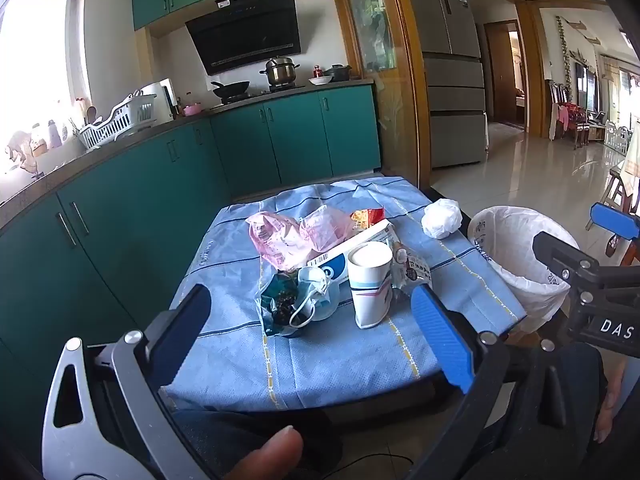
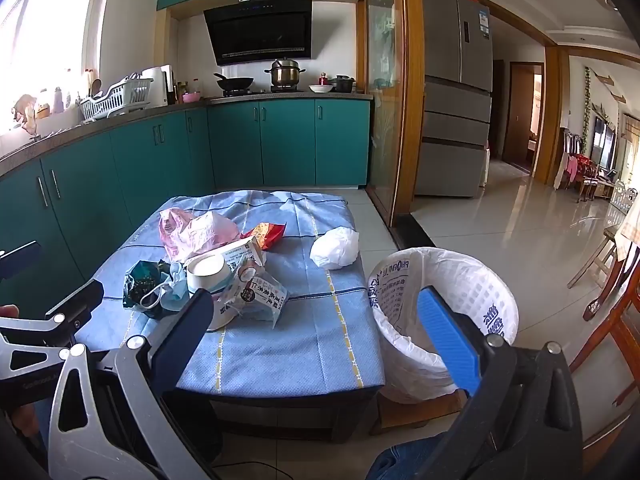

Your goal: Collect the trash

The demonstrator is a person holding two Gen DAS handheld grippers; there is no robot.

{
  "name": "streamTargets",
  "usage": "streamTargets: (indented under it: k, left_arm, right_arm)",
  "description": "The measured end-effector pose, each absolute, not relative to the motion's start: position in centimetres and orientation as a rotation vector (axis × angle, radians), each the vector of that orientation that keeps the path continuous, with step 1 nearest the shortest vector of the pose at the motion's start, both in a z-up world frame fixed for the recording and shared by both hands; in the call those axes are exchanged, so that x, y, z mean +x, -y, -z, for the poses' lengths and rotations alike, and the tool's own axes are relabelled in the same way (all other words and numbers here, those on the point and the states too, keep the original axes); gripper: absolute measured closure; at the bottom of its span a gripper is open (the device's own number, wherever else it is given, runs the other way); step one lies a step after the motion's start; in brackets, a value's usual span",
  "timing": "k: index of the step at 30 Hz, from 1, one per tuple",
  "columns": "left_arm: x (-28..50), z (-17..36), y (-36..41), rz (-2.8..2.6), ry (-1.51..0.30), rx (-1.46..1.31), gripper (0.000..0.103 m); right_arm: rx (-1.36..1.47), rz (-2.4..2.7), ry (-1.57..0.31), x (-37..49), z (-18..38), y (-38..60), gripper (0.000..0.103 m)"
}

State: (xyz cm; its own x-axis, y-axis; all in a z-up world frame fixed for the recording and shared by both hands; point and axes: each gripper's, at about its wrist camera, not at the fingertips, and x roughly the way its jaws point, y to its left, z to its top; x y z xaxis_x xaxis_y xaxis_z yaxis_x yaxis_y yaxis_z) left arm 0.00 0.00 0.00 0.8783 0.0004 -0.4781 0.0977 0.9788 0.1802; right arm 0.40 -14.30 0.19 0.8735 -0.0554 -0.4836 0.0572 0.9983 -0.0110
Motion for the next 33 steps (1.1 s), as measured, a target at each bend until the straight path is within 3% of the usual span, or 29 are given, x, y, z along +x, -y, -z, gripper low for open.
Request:
streamTargets:
  k: [33]
  left_arm:
    - [0.4, 0.9, -0.4, 0.050, -0.532, 0.203, 0.003]
  right_arm:
    - [-0.001, 0.058, -0.517, 0.5, 0.1, 13.7, 0.003]
